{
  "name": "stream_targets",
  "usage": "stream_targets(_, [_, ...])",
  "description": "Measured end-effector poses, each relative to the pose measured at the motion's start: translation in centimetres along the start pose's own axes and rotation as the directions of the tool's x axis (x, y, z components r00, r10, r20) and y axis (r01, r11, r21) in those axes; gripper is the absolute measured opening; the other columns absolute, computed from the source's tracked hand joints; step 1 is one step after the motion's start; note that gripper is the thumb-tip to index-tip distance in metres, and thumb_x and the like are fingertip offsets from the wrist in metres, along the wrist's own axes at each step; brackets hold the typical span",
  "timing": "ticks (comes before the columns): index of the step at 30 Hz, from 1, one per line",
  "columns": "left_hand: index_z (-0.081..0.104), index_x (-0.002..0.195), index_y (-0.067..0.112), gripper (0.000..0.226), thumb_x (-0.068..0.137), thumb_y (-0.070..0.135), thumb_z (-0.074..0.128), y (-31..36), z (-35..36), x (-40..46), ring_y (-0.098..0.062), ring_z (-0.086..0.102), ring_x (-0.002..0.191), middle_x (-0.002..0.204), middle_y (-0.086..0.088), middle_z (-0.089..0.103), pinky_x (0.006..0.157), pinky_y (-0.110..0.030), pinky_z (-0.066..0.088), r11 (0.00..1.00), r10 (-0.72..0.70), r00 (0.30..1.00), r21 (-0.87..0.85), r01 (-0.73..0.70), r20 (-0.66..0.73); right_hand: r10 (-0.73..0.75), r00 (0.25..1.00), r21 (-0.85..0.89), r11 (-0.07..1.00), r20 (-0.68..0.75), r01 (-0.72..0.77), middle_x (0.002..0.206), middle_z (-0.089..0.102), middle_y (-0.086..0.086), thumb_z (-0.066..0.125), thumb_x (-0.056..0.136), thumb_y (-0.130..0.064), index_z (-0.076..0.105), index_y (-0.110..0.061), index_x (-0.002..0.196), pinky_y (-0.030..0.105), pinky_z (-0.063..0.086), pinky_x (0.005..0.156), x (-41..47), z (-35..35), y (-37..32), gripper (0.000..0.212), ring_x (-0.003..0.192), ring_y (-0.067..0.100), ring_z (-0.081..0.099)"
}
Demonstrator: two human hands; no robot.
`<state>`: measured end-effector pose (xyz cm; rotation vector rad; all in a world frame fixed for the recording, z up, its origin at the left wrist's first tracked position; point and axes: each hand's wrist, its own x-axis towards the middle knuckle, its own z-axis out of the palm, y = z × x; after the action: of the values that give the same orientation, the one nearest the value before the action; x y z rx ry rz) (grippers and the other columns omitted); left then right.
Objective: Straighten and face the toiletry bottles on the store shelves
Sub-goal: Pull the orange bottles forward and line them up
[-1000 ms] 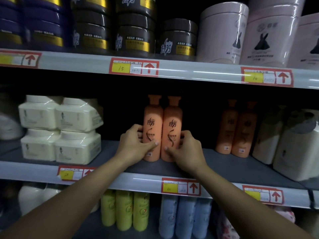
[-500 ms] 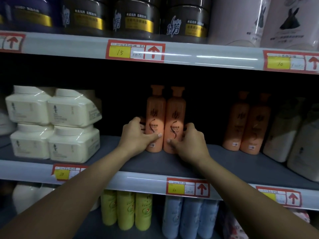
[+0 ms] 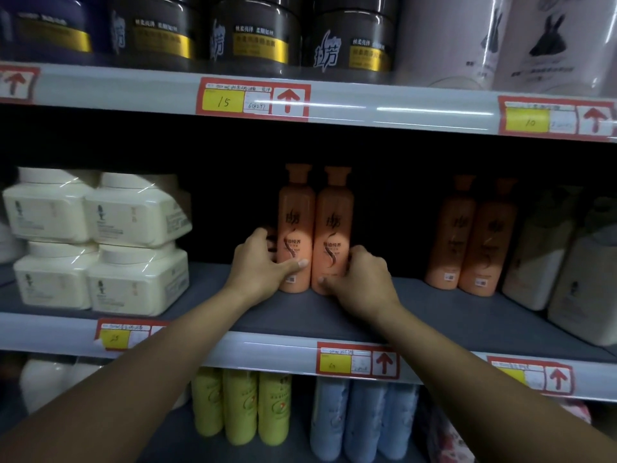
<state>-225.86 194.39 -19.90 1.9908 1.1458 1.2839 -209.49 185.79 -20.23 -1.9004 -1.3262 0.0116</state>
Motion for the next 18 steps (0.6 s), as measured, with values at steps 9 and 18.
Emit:
stream_targets(9, [0.062,0.130,0.018,0.054,0.083,0.030,0.087,-0.2,-1.6,-1.0,-0.011,0.068,0.091,0.108,0.003,0.068,0.088,-0.029,0.053,0.984,-0.080,0.989,0.168,0.059,0.122,-0.104,0.960,-0.102,0.986,0.260,0.135,0.113,0.070,0.001,0.079,0.085,-0.038,0.063,-0.019,0.117,0.040,0.058,0.092,-1.0,-2.9,1.5,0.041,0.104,0.021,0.068])
stream_targets(18, [0.061,0.072,0.022,0.021,0.081,0.041,0.065,4.7,-0.7,-6.4,-0.027,0.067,0.081,0.082,0.001,0.068,0.071,-0.035,0.056,0.890,0.000,0.996,0.455,-0.038,0.084,-0.091,0.994,-0.133,0.986,0.067,0.099,0.124,0.070,0.009,0.074,0.090,-0.034,0.055,-0.011,0.142,0.039,0.053,0.099,-3.7,-7.9,4.7,0.060,0.117,0.028,0.066])
